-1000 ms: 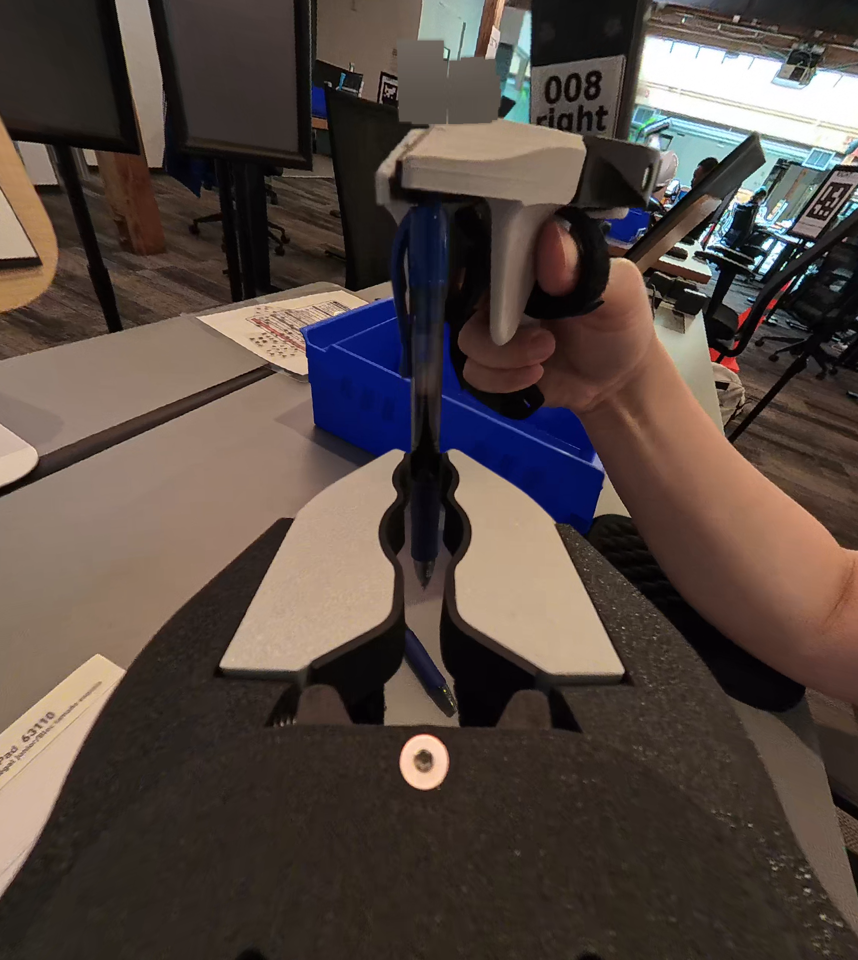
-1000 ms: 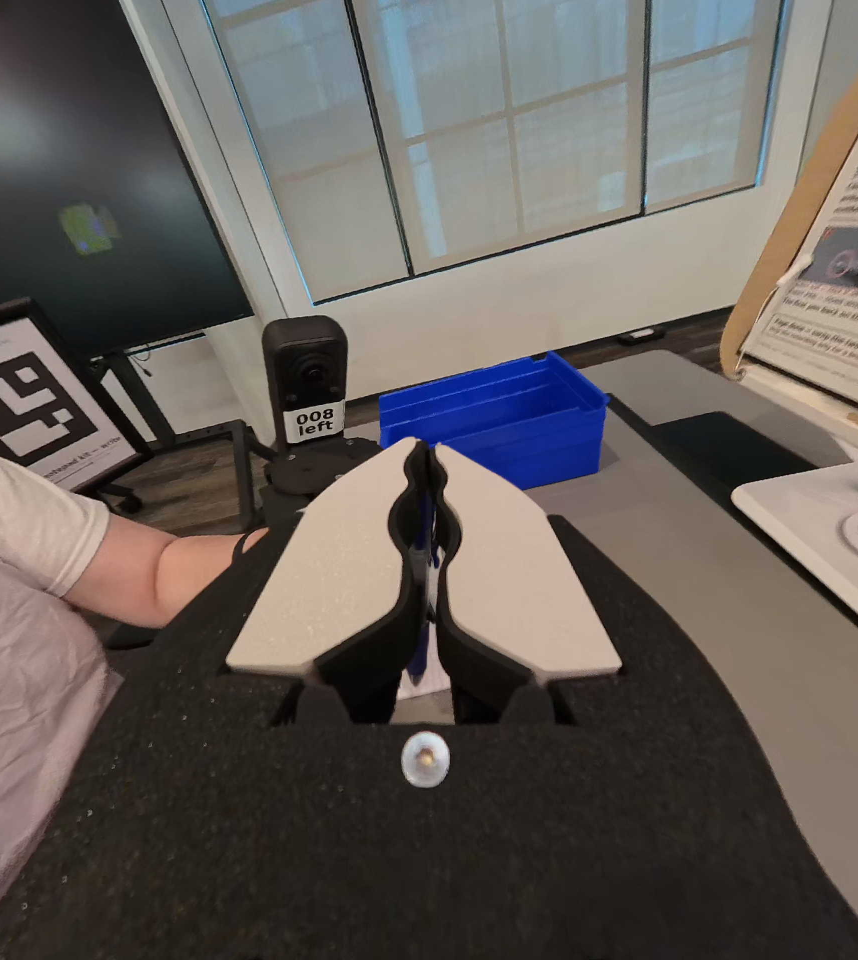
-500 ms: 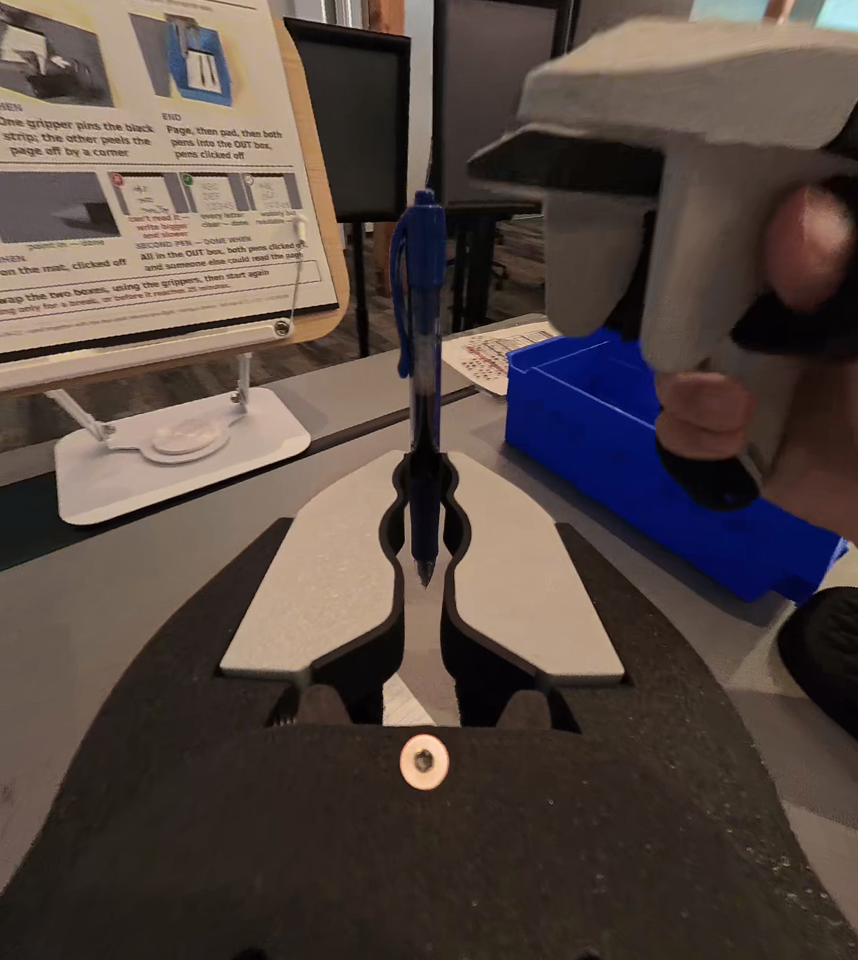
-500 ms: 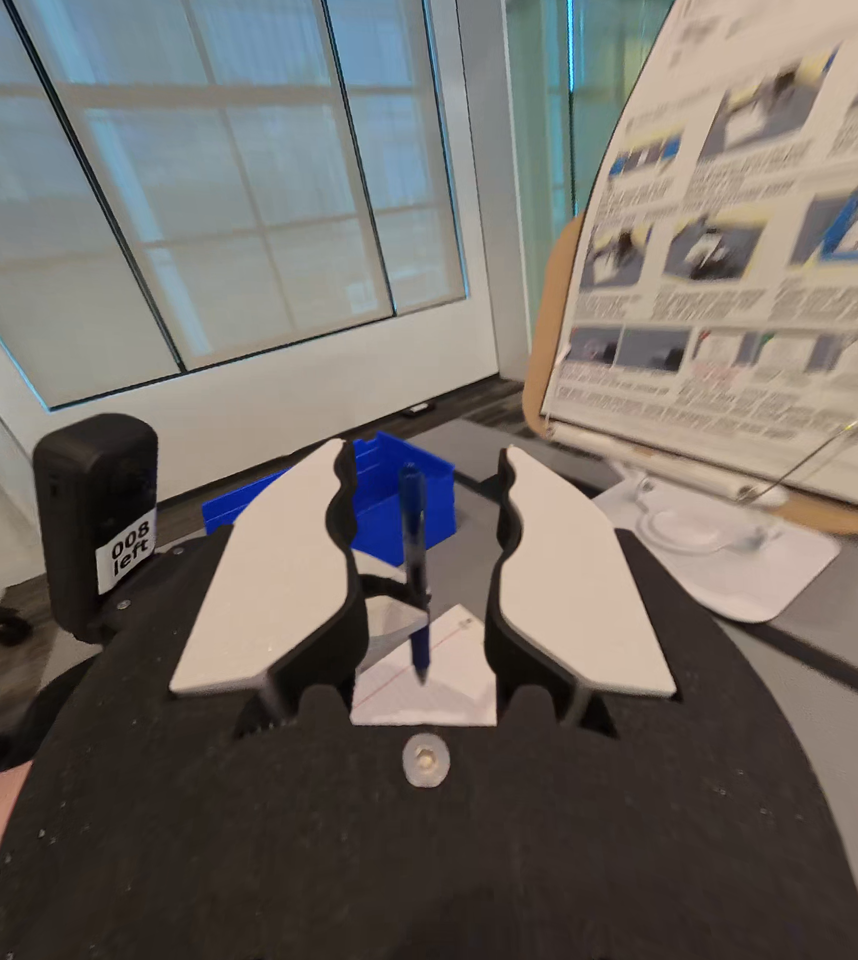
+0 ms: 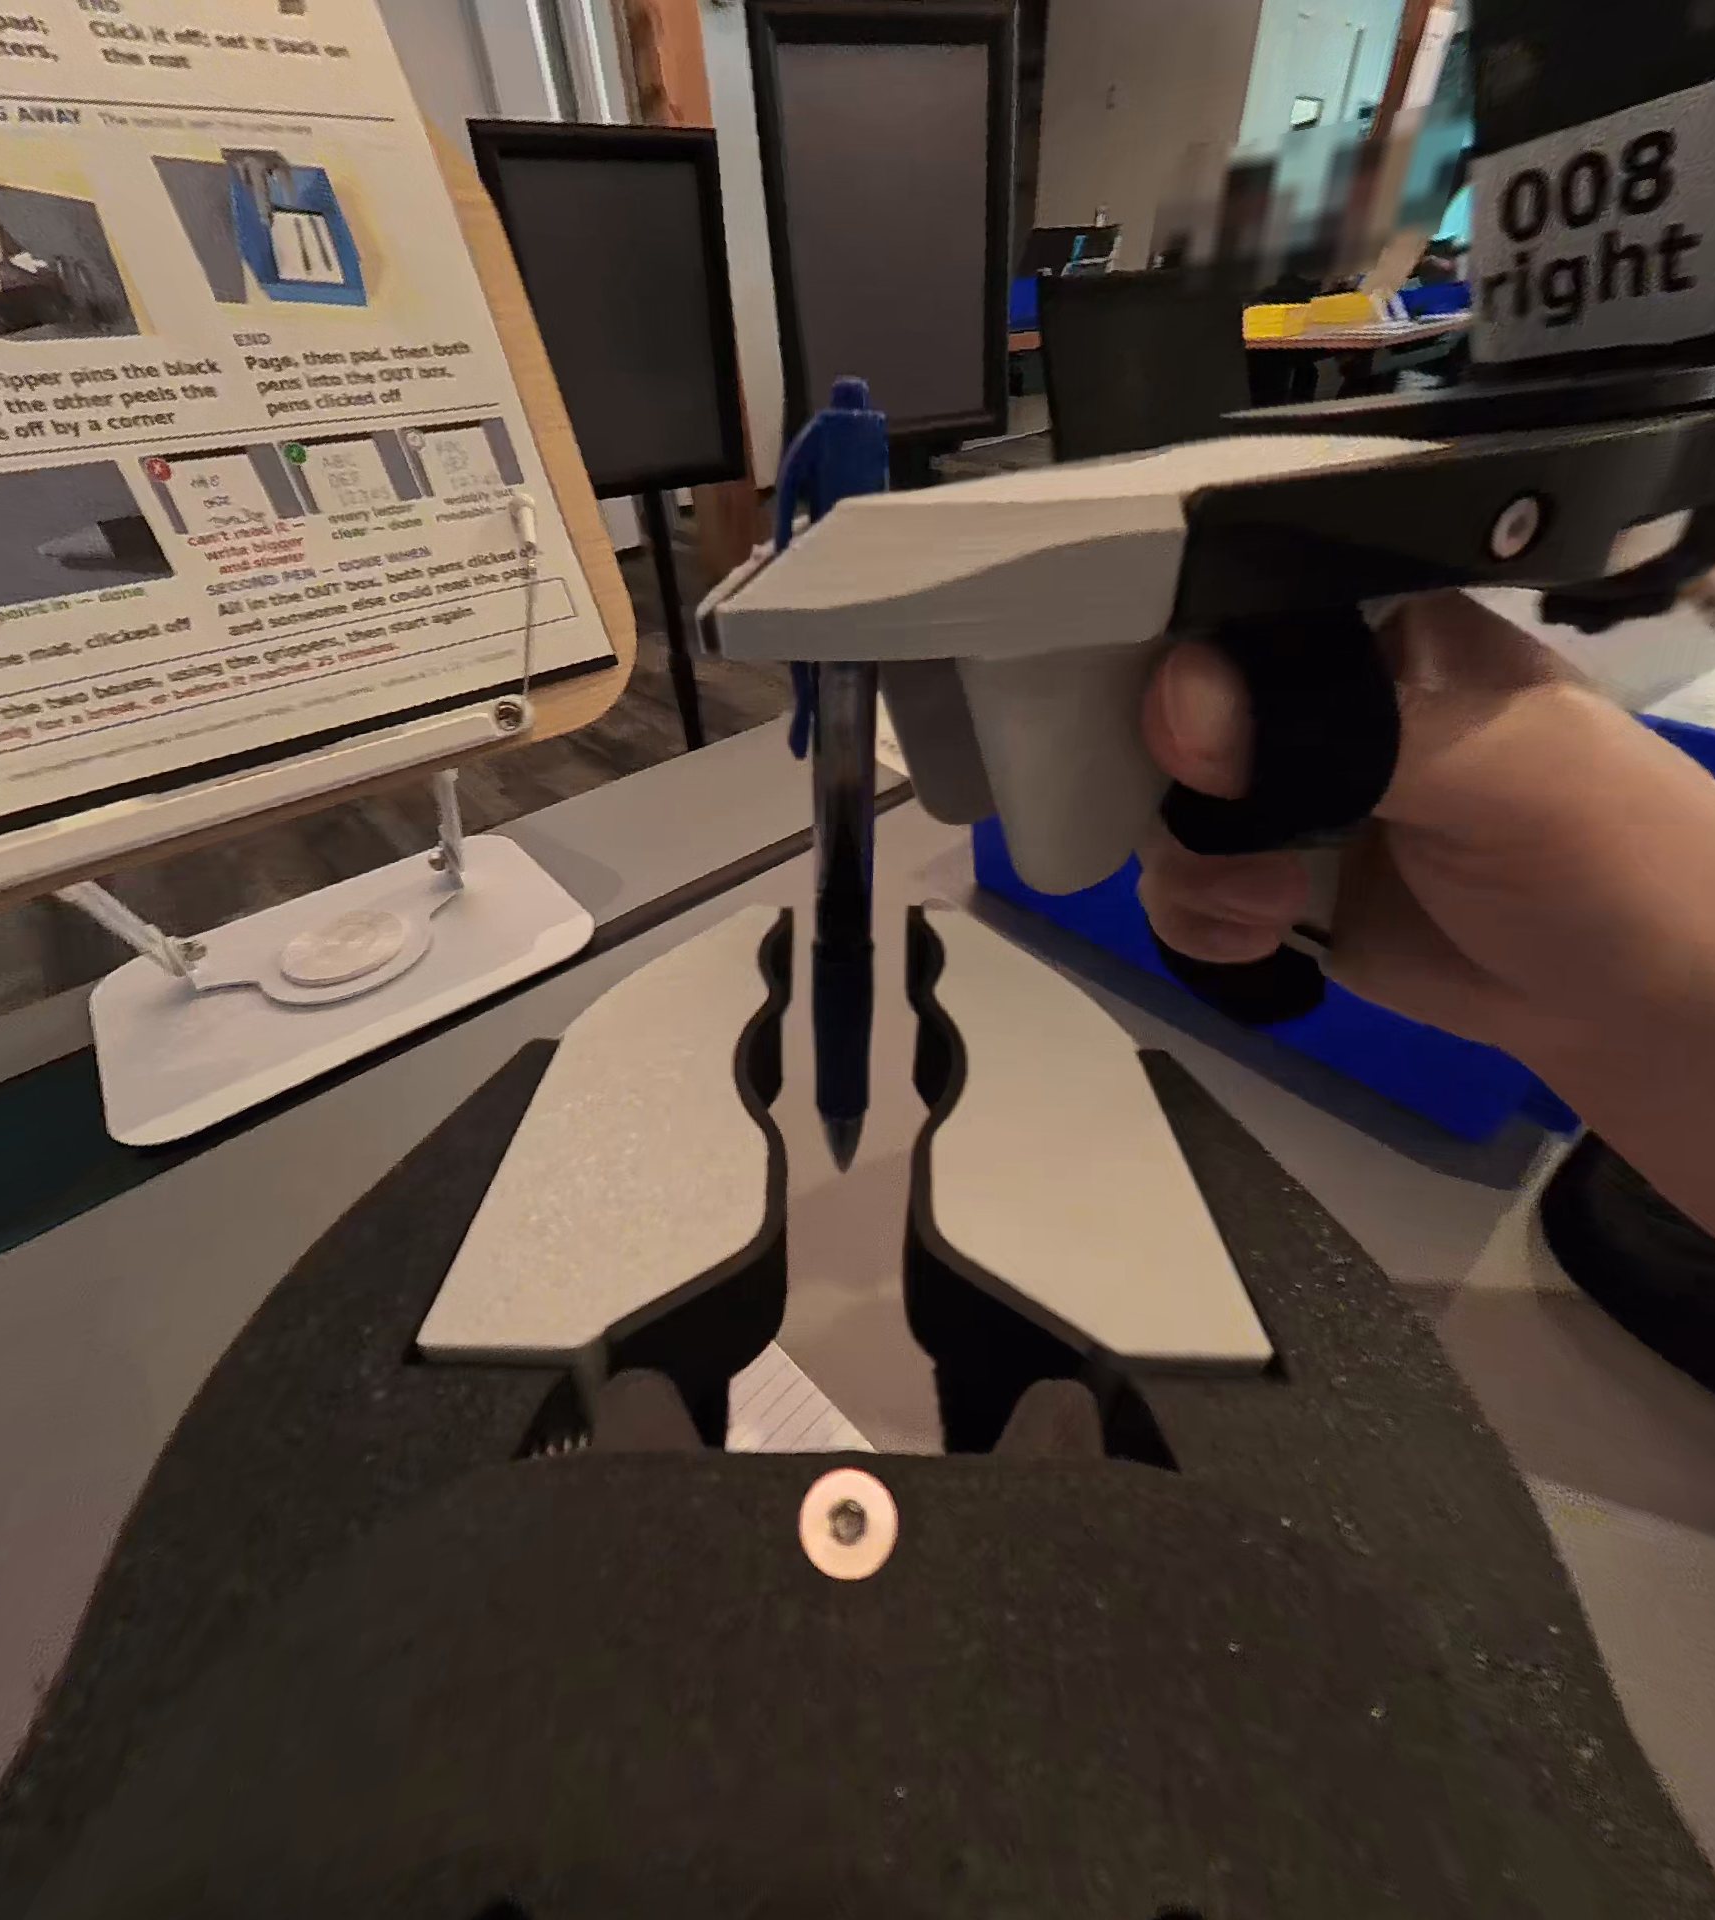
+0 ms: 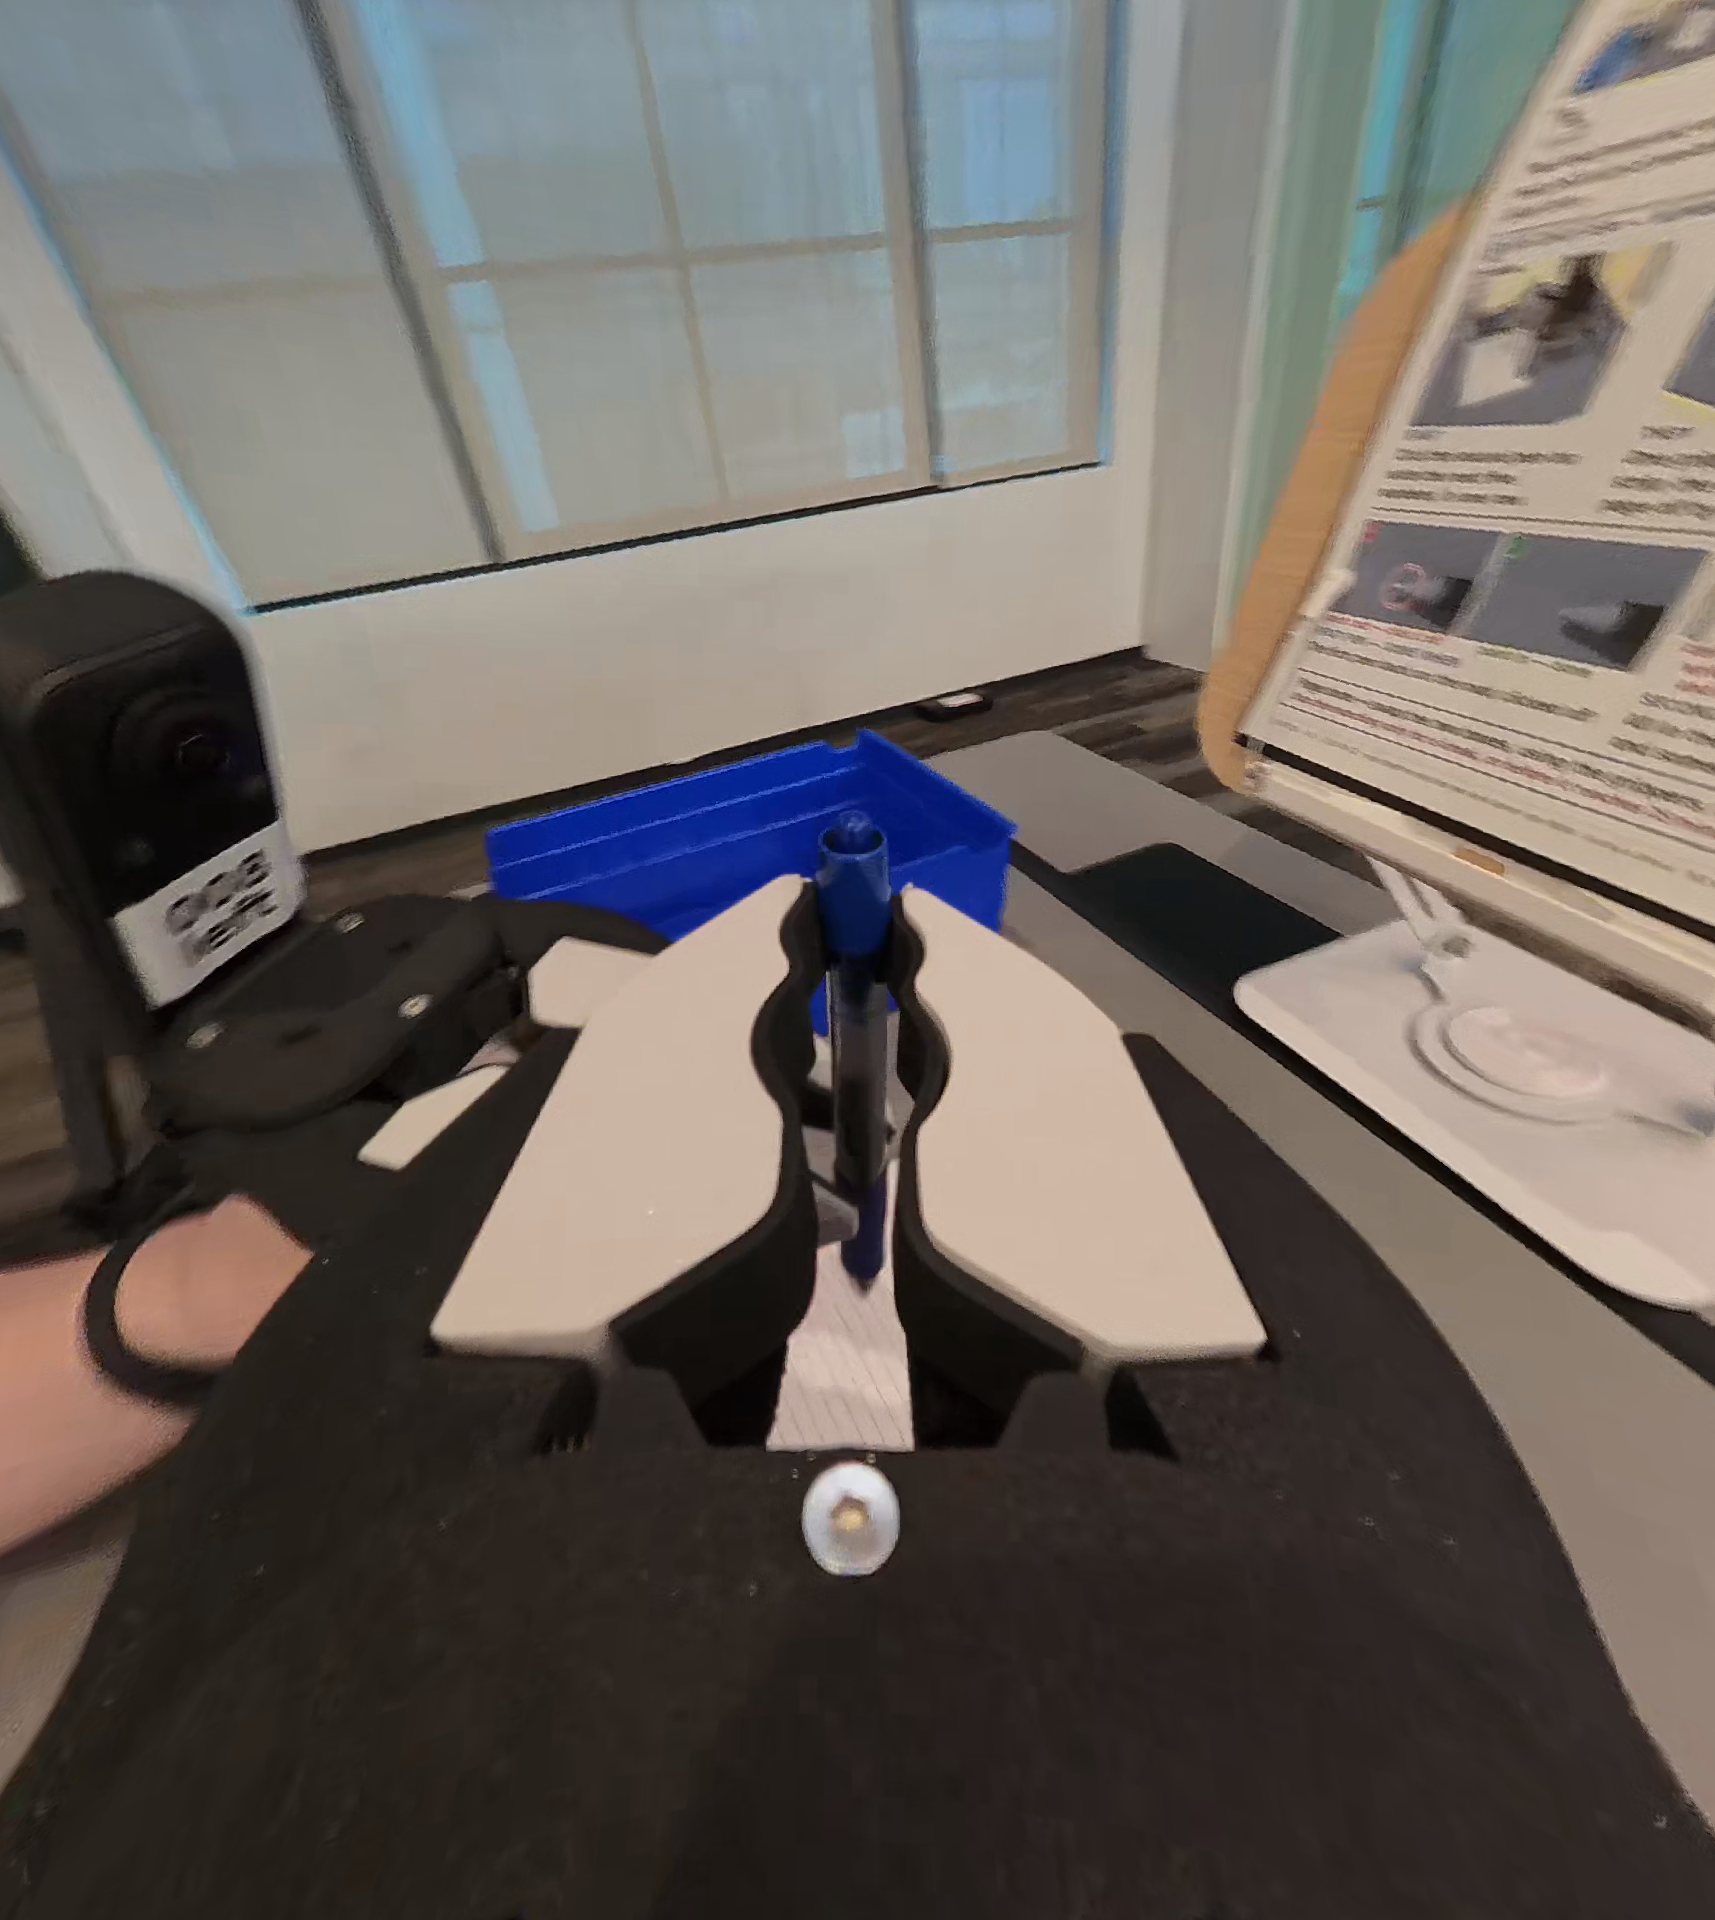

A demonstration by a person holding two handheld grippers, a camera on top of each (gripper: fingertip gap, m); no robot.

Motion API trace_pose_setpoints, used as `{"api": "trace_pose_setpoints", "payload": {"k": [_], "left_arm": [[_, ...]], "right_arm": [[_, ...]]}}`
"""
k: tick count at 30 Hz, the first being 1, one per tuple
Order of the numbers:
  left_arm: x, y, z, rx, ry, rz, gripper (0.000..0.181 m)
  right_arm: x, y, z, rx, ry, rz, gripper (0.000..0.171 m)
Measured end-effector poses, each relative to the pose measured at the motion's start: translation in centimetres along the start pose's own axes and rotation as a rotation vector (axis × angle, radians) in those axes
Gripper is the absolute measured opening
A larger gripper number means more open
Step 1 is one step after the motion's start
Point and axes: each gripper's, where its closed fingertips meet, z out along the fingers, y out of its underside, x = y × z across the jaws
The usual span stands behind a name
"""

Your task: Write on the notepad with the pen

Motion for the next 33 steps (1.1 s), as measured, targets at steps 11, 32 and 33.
{"api": "trace_pose_setpoints", "payload": {"k": [11, 32, 33], "left_arm": [[5.2, 1.0, -2.7, -0.044, 0.593, -0.142, 0.042], [6.3, 2.1, -2.4, -0.068, 0.595, -0.061, 0.011], [6.2, 2.1, -2.4, -0.067, 0.594, -0.063, 0.011]], "right_arm": [[-5.9, -1.2, -4.4, 0.006, -0.575, -0.083, 0.010], [-7.3, -0.3, -2.1, -0.046, -0.511, -0.073, 0.021], [-7.3, -0.3, -2.1, -0.043, -0.507, -0.077, 0.017]]}}
